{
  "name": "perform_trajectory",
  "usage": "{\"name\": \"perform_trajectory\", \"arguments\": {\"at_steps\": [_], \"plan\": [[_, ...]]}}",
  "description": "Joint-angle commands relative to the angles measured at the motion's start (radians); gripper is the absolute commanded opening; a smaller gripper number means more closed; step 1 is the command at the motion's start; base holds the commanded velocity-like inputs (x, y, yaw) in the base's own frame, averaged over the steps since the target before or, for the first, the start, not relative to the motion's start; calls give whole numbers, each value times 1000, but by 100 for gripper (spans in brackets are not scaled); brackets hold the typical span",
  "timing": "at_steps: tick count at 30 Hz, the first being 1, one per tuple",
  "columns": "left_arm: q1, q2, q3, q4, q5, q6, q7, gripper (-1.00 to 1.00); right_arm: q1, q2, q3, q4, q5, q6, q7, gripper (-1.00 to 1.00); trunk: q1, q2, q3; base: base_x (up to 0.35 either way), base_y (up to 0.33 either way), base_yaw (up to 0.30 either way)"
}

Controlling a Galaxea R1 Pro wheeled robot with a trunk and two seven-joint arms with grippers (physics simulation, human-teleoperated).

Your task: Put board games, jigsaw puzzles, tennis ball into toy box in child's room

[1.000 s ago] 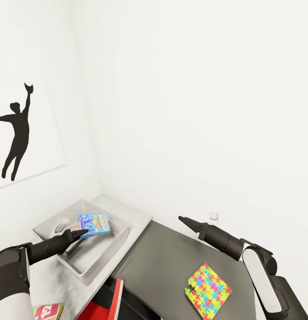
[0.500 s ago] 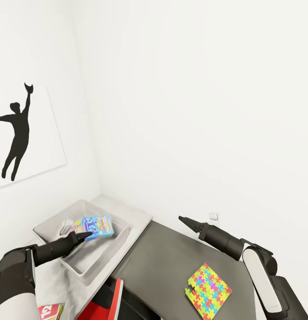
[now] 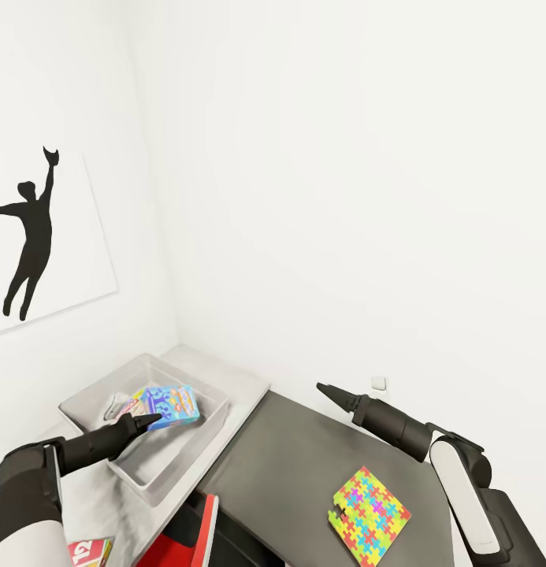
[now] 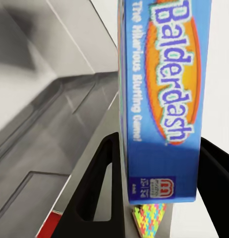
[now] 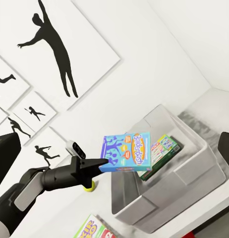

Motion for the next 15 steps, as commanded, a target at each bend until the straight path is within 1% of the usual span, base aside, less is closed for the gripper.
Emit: {"name": "perform_trajectory", "arguments": {"at_steps": [1,15], "plan": [[-1,-2,5,-1,-10,7,-10,-100,0,0,-1,0,-4,6,1,100,0,-1,0,0,0,0],[-1,-6,6,-1,-10,7,-9,-100,0,0,-1,0,-4,6,1,100,0,-1,0,0,0,0]]}}
